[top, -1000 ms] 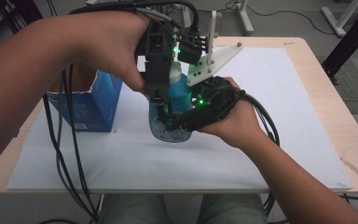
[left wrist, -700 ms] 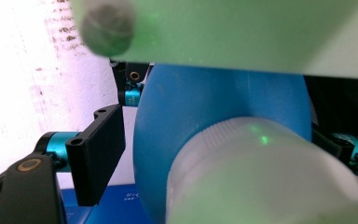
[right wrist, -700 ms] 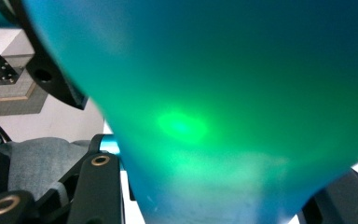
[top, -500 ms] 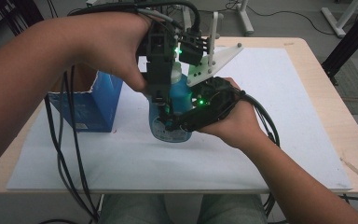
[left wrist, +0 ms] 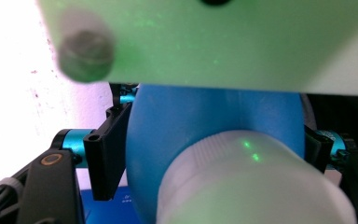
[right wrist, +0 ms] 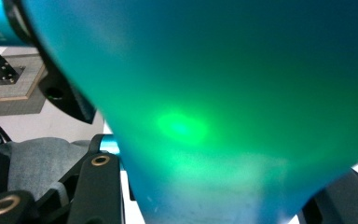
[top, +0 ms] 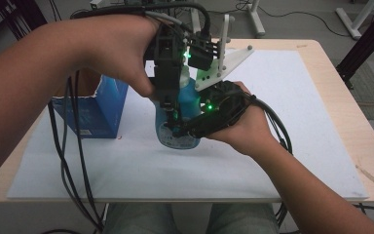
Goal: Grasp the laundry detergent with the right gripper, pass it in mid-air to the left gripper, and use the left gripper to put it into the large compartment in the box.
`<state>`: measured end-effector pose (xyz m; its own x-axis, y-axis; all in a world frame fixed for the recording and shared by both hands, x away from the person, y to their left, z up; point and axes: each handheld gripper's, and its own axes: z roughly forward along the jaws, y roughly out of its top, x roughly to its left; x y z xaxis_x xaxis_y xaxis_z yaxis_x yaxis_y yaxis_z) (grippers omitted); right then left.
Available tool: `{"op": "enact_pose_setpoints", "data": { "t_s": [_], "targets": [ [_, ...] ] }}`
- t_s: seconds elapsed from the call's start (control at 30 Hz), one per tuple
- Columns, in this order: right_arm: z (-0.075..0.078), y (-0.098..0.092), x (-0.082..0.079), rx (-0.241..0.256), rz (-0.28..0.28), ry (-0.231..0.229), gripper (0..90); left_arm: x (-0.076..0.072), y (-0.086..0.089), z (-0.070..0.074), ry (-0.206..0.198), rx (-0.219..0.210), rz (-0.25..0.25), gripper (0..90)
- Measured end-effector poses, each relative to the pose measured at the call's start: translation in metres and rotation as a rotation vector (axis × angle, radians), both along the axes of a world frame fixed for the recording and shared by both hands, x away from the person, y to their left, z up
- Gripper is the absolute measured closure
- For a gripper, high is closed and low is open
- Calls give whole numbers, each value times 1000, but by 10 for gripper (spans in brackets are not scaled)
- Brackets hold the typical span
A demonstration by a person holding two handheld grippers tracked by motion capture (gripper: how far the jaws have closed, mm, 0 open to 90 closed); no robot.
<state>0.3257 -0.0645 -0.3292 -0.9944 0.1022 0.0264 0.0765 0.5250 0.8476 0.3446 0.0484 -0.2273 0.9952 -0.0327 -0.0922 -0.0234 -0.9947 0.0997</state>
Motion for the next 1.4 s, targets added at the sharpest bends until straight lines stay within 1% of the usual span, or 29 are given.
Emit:
{"op": "enact_pose_setpoints", "data": {
  "t_s": [0.07, 0.13, 0.2, 0.37, 0.4, 0.57, 0.67, 0.77, 0.8, 0.87, 0.9, 0.97, 1.03, 1.07, 1.13, 1.17, 1.23, 1.27, 1.33, 1.37, 1.4],
  "targets": [
    [0, 0, 0, -1, 2, 0, 465, 0, 0, 0, 4, 4, -3, 306],
    [0, 0, 0, 0, 2, 0, 465, 0, 0, 0, 2, 5, -4, 309],
    [0, 0, 0, 1, 1, 0, 465, 0, 0, 0, 7, 6, -3, 341],
    [0, 0, 0, 2, 2, -1, 465, 0, 0, 0, 5, 7, -2, 350],
    [-1, 0, 0, 2, 2, 0, 465, 0, 0, -1, 6, 7, -3, 372],
    [-1, 1, 0, 4, 5, 5, 465, -1, 0, -1, 4, 5, 5, 374],
    [-2, 1, 1, 4, 6, 4, 465, -1, 0, -1, -4, 11, -3, 377],
    [-2, 1, 1, 9, 11, 4, 465, -2, -1, -2, -1, 7, 1, 382],
    [-2, 1, 0, 9, 6, 9, 465, -1, -1, -1, 2, 17, -8, 383],
    [-3, 1, 0, 9, 10, 10, 464, -2, -1, -2, -1, 17, -3, 384],
    [-3, 1, -1, 12, 12, 10, 464, -3, -1, -2, -2, 16, 0, 384],
    [-4, 1, -1, 16, 11, 6, 461, -3, -2, -2, -5, 24, -11, 384],
    [-5, 0, -1, 22, 7, 5, 457, -3, -2, -2, -2, 16, -2, 384],
    [-5, -1, 0, 34, 22, -2, 455, -2, -2, -1, 3, 17, -4, 384],
    [-6, -2, -1, 48, 18, 8, 446, -2, -2, 0, 6, 12, -8, 384],
    [-7, -3, -1, 66, 26, 32, 440, -1, -2, 0, 7, 14, -7, 384],
    [-8, -7, 1, 89, 24, 47, 401, -1, -1, 0, 2, 17, -1, 384],
    [-9, -9, 3, 91, 22, 49, 374, 0, 0, -1, 1, 18, 3, 384],
    [-9, -12, 3, 102, 23, 74, 330, 1, 1, -1, -3, 22, 8, 384],
    [-10, -13, 4, 102, 22, 79, 318, 1, 2, -1, -4, 22, 19, 383],
    [-10, -15, 4, 101, 25, 82, 306, 2, 3, 0, -2, 26, 17, 384]
  ]
}}
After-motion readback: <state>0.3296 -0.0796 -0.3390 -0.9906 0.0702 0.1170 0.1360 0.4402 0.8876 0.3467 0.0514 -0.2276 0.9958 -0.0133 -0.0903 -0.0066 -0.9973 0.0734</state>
